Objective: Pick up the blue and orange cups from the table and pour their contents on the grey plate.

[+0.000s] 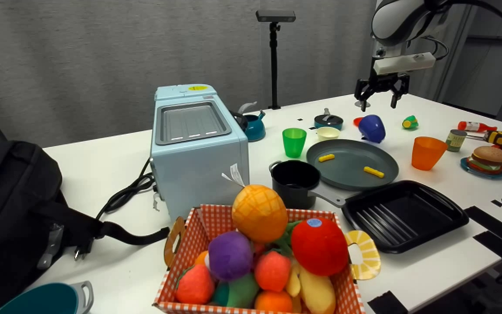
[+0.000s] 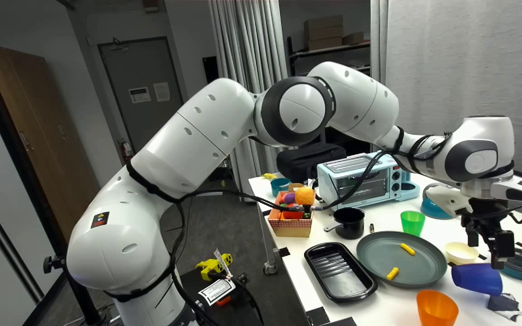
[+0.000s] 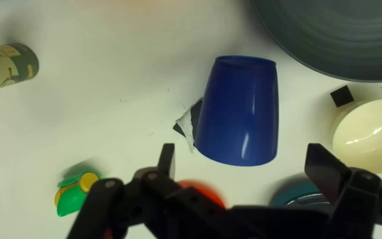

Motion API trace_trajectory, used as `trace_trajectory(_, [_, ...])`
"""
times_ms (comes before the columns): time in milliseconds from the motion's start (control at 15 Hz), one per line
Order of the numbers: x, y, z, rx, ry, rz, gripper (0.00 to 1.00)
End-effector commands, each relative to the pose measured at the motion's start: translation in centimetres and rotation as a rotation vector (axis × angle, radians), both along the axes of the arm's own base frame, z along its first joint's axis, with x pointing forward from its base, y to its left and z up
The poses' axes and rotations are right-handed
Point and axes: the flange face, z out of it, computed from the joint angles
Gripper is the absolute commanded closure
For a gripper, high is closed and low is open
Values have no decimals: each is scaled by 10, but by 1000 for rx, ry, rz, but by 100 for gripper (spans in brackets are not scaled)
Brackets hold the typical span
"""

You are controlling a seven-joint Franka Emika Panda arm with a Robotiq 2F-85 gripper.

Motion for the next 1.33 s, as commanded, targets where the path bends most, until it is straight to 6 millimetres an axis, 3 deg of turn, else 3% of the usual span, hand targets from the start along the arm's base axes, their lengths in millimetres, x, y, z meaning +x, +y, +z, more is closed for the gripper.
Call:
trace_trajectory(0, [3, -3, 10, 5, 3, 12, 0])
trace_trajectory(400, [-6, 2, 27, 9, 2, 43, 0])
trace_trajectory(733, [-34, 12, 48, 20, 20, 109, 0])
trace_trajectory(1000, [-68, 15, 38, 21, 81, 159, 0])
trace_trajectory(1267, [-96, 15, 15, 23, 135, 197, 0])
